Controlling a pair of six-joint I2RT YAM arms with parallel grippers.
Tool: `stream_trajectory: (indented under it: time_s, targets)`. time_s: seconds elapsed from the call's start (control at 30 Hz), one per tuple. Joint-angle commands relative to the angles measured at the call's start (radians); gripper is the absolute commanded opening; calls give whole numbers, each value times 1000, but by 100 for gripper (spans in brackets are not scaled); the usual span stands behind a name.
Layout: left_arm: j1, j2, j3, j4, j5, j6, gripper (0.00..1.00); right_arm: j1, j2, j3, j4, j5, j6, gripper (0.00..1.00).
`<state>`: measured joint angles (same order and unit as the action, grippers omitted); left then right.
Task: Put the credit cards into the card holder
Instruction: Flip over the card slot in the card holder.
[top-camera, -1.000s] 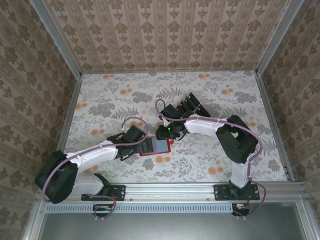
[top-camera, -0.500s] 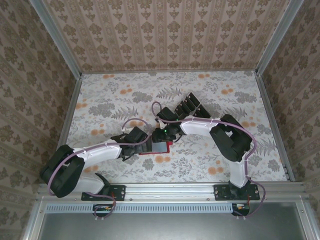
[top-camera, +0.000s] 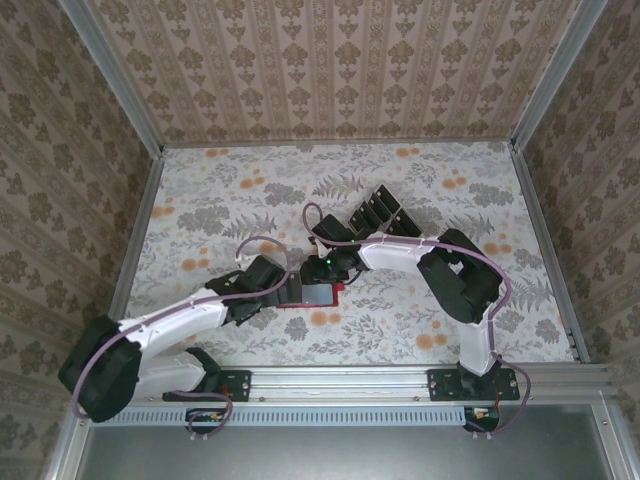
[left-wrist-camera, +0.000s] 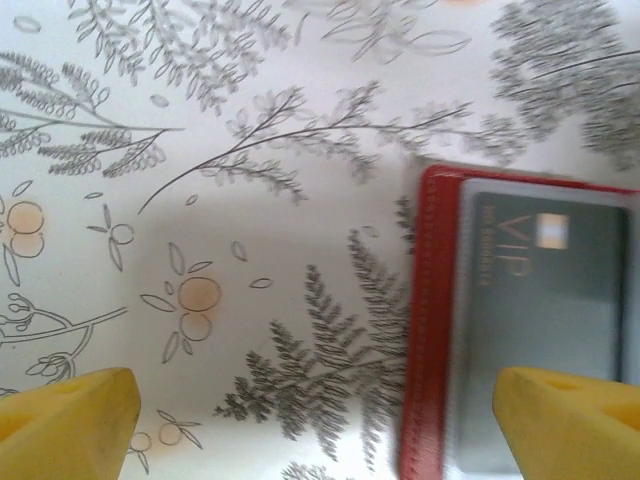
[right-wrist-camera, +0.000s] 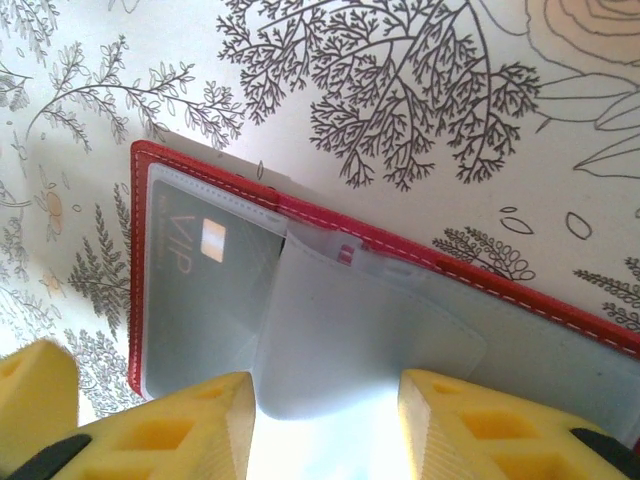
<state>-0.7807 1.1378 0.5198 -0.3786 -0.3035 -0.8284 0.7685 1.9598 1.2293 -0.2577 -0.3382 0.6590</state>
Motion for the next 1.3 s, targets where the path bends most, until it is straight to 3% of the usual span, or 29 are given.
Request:
stream_trajectory:
  time_s: [0.0, 0.2, 0.47, 0.9, 1.27]
  targets:
    - [-39, -62, -23, 9, 7, 60, 100, 7, 31, 5, 4, -19, 18, 46]
    - [-120, -103, -49, 89, 8, 71, 100, 6, 33, 2, 5, -19, 22, 47]
    - [-181, -31, -49, 205, -2, 85, 100, 7, 34, 2, 0, -19, 25, 47]
    - [-187, 148, 5, 225, -79, 83, 100, 6, 35, 5, -3, -21, 27, 47]
    - [-188, 184, -46, 213, -95, 10, 100, -7, -27, 11, -5, -32, 34, 48]
